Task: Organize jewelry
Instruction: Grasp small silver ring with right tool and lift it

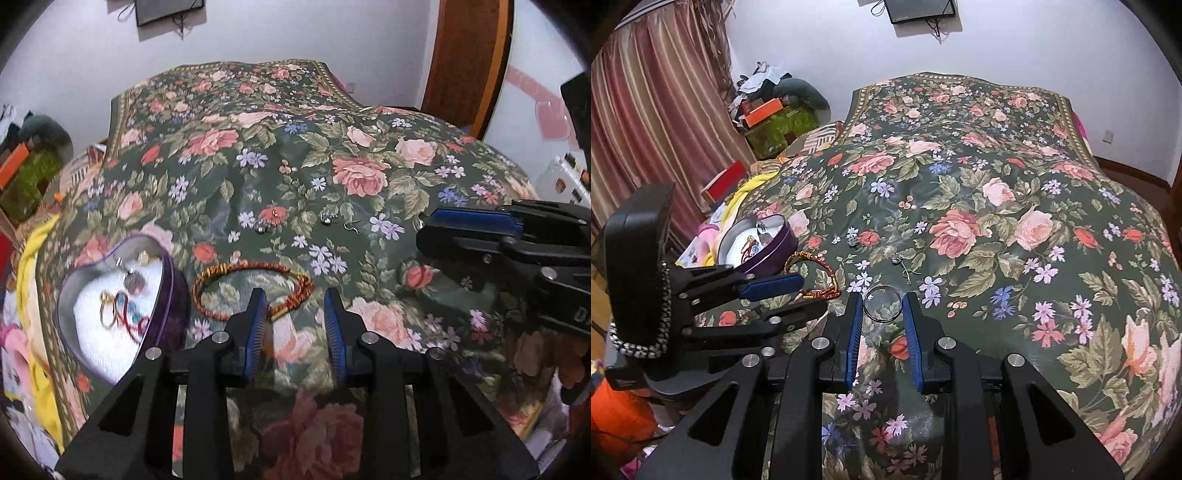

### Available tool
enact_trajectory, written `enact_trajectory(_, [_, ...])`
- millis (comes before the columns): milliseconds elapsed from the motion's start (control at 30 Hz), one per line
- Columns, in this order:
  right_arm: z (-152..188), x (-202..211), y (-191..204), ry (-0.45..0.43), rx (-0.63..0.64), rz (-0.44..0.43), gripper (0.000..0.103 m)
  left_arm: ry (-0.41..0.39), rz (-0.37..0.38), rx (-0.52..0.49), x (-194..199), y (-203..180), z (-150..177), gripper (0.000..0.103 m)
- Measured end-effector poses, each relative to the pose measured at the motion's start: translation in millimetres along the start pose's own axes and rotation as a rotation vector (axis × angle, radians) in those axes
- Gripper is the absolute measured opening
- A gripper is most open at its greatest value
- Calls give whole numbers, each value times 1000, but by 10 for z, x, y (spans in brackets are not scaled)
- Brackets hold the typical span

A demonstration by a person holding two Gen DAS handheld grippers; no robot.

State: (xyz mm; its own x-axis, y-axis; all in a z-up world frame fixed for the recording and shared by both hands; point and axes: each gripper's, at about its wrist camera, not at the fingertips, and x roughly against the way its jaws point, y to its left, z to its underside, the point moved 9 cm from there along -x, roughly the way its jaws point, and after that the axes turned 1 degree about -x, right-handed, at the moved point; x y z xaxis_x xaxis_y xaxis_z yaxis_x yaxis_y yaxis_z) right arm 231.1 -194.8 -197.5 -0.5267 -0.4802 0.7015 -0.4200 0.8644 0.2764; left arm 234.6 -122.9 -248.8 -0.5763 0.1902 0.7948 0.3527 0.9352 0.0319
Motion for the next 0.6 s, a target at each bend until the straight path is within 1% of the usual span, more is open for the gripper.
enact_trajectory(133, [24,-30,-34,8,-7,-3,20,33,5,-13,-154,-19,20,31])
enact_trajectory(167, [24,-31,-46,9,-8,-2,20,31,6,-12,-167,-12,13,30])
enact_trajectory(233, [23,-30,-66,9,-12,1,20,26,21,1,-183,-4,-3,21])
enact_trajectory(267, [22,-32,-75,10,-15,1,20,27,24,4,-196,-2,-10,12])
enact_trajectory(300, [21,-32,-82,10,-18,1,20,25,27,9,-200,5,-17,11])
enact_trajectory(400, [22,-33,-83,10,-21,-1,20,20,40,19,-190,2,-13,9])
enact_trajectory(467, [19,-27,-81,8,-19,2,20,19,71,41,-159,-15,-9,9])
enact_trajectory(600, [-7,11,-78,0,-20,6,20,-3,97,65,-23,-56,-3,8])
